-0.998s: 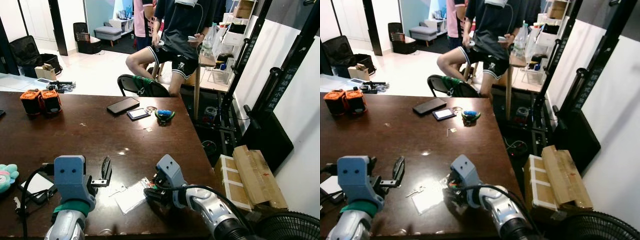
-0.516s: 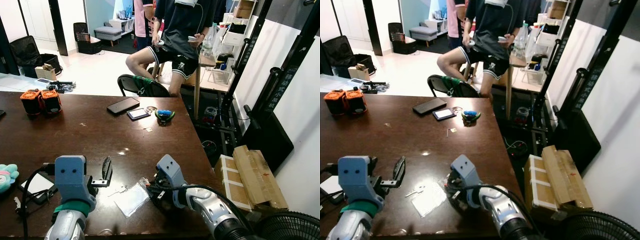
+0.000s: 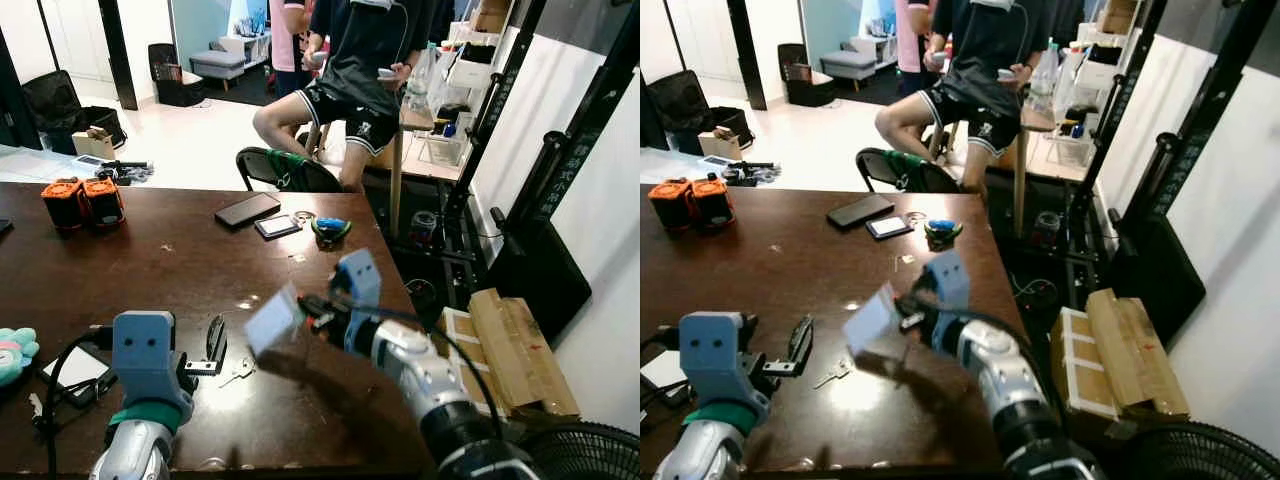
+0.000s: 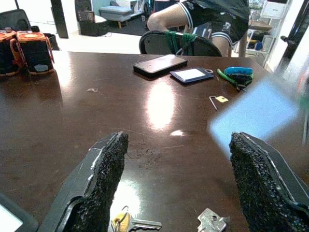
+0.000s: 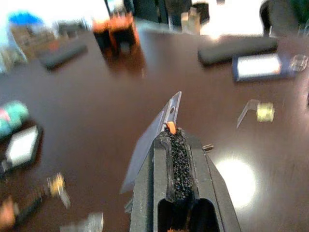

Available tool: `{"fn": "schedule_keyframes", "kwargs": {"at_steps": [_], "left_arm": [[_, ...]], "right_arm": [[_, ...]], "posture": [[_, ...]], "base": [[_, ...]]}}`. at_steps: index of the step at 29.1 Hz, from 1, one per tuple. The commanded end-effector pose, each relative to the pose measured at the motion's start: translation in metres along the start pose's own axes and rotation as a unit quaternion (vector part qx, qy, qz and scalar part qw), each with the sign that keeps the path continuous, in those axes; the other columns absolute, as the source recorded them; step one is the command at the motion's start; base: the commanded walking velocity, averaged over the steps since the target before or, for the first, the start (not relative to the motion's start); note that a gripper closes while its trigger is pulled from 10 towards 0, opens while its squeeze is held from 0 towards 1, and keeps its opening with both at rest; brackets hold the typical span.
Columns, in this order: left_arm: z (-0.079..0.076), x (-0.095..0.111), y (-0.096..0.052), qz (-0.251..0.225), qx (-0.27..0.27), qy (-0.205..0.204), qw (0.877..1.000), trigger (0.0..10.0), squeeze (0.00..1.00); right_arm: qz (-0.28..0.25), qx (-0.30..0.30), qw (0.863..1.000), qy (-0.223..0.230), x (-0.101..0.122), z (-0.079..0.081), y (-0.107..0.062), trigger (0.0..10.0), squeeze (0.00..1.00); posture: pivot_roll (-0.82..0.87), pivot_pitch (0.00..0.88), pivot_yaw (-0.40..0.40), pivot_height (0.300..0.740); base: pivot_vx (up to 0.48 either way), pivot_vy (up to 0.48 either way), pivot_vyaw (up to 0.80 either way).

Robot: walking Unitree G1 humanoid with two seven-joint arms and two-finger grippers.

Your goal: Hang keys on a hook

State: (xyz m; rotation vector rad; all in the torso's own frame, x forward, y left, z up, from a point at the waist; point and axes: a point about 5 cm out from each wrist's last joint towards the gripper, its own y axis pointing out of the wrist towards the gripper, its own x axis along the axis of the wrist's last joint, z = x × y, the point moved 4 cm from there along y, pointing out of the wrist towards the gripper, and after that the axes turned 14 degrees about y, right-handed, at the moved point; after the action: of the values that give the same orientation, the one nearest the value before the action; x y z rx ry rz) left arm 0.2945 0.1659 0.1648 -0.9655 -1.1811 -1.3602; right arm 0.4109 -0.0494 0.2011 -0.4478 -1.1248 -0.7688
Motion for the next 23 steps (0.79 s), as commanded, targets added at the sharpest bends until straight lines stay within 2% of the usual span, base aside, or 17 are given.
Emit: {"fn": "schedule_keyframes", "kwargs": {"at_steps": [1,15,19,20,21,22,23], "left_arm": [[0.0,-0.002,-0.002,0.007,-0.005,-0.001,1.0,10.0,0.0],[0.002,-0.003,-0.002,0.007,-0.005,-0.002,1.0,10.0,0.0],[0.002,-0.003,-0.003,0.008,-0.005,-0.002,1.0,10.0,0.0],[0.002,-0.003,-0.003,0.009,-0.006,-0.002,1.0,10.0,0.0],[0.002,-0.003,-0.003,0.009,-0.006,-0.002,1.0,10.0,0.0],[0.001,-0.003,-0.003,0.009,-0.007,-0.003,1.0,10.0,0.0],[0.001,-0.003,-0.003,0.01,-0.008,-0.003,1.0,10.0,0.0]], "right_arm": [[-0.005,0.002,1.0,0.016,0.002,0.002,0.0,0.0,0.0],[-0.043,0.011,0.998,0.036,0.021,0.01,0.002,0.0,0.0],[-0.033,0.01,0.999,0.031,0.018,0.009,0.001,0.0,0.0],[-0.004,0.01,1.0,0.013,0.007,0.009,0.0,9.3,0.0],[-0.004,0.01,1.0,0.013,0.007,0.009,0.0,9.3,0.0],[0.045,0.009,0.999,-0.013,-0.013,0.006,-0.004,10.0,0.0],[0.078,0.008,0.996,-0.029,-0.027,0.004,-0.007,10.0,0.0]], "posture": [[-0.14,0.0,0.009,0.74],[-0.14,0.0,0.018,0.74],[-0.14,0.0,0.02,0.74],[-0.14,0.0,0.02,0.74],[-0.14,0.0,0.02,0.74],[-0.14,0.003,0.021,0.74],[-0.14,0.003,0.021,0.74]], "base": [[0.0,0.0,0.0],[0.0,0.0,0.0],[0.0,0.0,0.0],[0.0,0.0,0.0],[0.0,0.0,0.0],[0.0,0.0,0.0],[0.0,0.0,0.0]]}}
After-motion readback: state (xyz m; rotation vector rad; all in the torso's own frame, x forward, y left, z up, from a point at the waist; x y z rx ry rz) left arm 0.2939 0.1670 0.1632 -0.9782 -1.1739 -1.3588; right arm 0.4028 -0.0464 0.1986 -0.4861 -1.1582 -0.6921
